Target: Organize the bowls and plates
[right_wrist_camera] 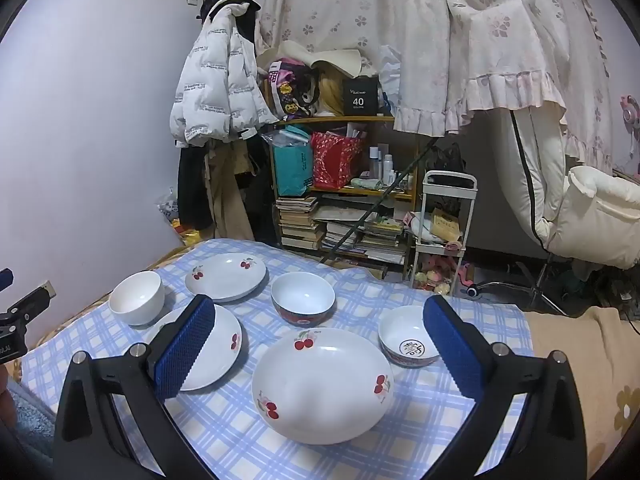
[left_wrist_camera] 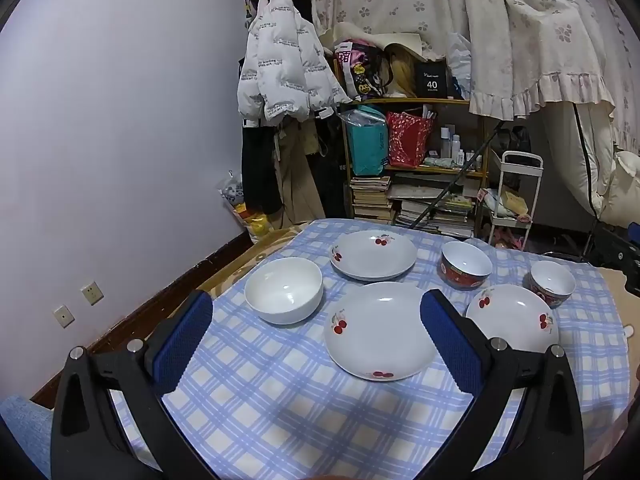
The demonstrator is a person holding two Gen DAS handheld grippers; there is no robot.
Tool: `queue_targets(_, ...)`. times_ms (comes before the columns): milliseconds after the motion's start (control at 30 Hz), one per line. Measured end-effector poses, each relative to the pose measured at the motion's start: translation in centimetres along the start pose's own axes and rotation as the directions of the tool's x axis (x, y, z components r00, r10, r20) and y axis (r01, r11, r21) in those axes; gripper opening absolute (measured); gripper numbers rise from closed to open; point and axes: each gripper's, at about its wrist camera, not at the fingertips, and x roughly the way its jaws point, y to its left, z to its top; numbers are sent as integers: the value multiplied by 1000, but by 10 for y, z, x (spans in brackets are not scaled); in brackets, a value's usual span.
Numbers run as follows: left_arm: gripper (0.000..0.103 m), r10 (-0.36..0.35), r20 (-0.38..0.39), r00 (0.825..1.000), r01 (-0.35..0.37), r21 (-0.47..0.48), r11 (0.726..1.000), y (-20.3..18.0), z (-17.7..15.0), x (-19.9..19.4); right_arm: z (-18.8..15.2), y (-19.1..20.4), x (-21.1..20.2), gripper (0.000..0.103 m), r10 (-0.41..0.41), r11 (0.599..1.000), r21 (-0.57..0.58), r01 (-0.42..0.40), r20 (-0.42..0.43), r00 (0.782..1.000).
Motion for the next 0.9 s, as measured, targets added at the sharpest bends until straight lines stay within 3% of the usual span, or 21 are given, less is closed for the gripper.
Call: queue_targets(900, 102, 13, -15, 1000, -13, -22, 1000, 7, -1, -3, 0, 1, 1, 103, -3, 1000, -1, 3, -17, 1000)
